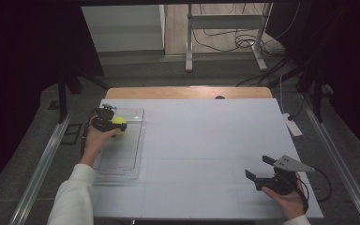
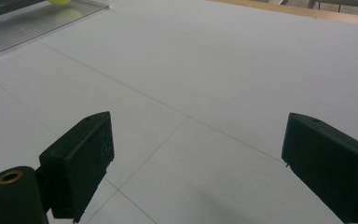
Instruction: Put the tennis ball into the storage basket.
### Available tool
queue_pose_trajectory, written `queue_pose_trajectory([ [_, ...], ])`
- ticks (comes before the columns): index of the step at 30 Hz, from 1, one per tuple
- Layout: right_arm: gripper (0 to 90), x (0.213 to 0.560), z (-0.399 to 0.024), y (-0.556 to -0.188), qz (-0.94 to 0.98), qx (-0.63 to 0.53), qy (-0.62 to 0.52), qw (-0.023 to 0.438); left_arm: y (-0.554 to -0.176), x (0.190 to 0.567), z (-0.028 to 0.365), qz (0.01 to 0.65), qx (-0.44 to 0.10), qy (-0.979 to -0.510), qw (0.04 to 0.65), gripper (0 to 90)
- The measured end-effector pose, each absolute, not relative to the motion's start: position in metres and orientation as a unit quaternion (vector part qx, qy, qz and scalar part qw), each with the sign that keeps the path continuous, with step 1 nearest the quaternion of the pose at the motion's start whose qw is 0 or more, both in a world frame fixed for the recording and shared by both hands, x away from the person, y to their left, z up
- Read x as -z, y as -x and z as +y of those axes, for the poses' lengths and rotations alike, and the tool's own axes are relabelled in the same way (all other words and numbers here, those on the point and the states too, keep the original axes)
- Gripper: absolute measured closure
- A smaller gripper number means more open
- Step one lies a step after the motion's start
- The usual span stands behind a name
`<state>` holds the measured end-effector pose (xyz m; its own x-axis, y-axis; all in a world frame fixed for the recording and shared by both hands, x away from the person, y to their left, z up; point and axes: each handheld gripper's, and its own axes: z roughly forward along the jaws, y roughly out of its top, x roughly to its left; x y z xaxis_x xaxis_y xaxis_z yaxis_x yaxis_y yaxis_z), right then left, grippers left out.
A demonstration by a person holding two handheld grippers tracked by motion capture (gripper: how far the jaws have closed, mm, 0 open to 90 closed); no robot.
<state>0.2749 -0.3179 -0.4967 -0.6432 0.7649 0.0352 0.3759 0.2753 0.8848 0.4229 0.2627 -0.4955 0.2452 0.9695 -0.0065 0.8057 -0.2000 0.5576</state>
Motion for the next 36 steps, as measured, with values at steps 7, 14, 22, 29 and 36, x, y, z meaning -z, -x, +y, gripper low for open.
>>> queue_pose_trajectory([
  [7, 9.3, 0.497, -0.318, -0.275, 0.772, -0.475, -0.37, 0.204, -0.424, 0.497, 0.263, 0.59, -0.178, -0.753, 0.232, 26.1],
  [14, 9.3, 0.497, -0.318, -0.275, 0.772, -0.475, -0.37, 0.205, -0.423, 0.494, 0.263, 0.593, -0.181, -0.746, 0.242, 21.8],
  [22, 9.3, 0.497, -0.319, -0.275, 0.771, -0.474, -0.372, 0.205, -0.418, 0.488, 0.265, 0.588, -0.182, -0.741, 0.268, 13.6],
  [29, 9.3, 0.497, -0.318, -0.276, 0.771, -0.475, -0.372, 0.204, -0.405, 0.478, 0.272, 0.576, -0.181, -0.733, 0.313, 12.5],
  [36, 9.5, 0.498, -0.319, -0.276, 0.77, -0.475, -0.374, 0.201, -0.39, 0.471, 0.271, 0.552, -0.181, -0.735, 0.349, 12.8],
])
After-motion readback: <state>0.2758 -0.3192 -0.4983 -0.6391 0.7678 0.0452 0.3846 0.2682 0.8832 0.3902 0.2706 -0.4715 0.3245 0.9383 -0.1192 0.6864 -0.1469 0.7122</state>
